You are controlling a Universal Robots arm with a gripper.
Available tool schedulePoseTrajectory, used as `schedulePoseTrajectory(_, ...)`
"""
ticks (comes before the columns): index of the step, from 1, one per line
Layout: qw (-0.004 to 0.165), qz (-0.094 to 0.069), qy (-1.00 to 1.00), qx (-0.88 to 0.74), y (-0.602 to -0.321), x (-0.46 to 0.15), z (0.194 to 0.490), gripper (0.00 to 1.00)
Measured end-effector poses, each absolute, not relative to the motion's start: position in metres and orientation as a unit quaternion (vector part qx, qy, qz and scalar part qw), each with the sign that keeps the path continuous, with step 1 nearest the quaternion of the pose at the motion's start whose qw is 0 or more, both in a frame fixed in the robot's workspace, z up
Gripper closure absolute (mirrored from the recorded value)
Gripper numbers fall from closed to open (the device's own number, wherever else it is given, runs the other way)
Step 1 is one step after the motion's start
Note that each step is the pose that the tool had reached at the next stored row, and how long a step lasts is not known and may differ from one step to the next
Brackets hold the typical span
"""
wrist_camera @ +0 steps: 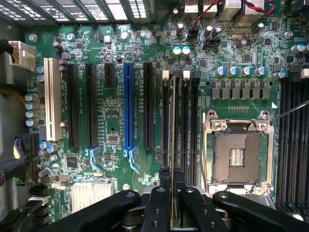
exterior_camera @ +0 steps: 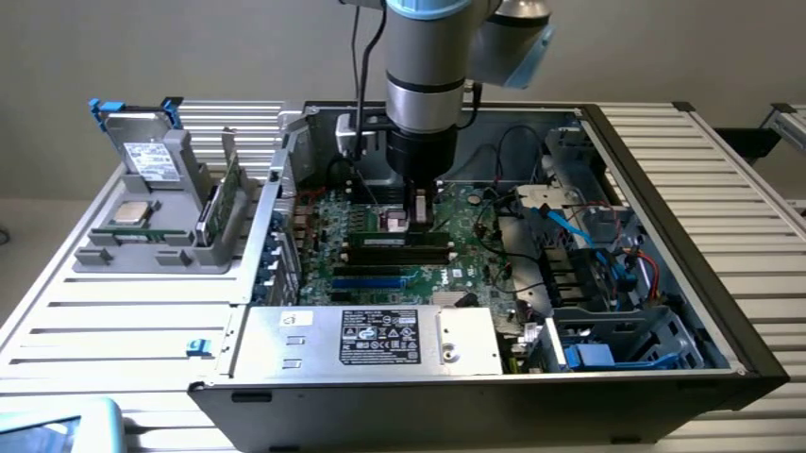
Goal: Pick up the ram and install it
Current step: 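Insert the ram into the slot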
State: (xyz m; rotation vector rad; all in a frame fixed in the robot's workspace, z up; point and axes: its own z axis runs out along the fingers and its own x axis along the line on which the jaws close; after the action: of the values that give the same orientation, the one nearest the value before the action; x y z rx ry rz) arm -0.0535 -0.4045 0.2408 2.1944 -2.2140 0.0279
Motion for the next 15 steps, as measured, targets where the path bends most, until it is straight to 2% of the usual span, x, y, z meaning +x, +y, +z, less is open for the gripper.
schedulePoseTrajectory(15,0.017,0.004,-0.703,0.711,-0.4069,-0.0516,0.24,0.86)
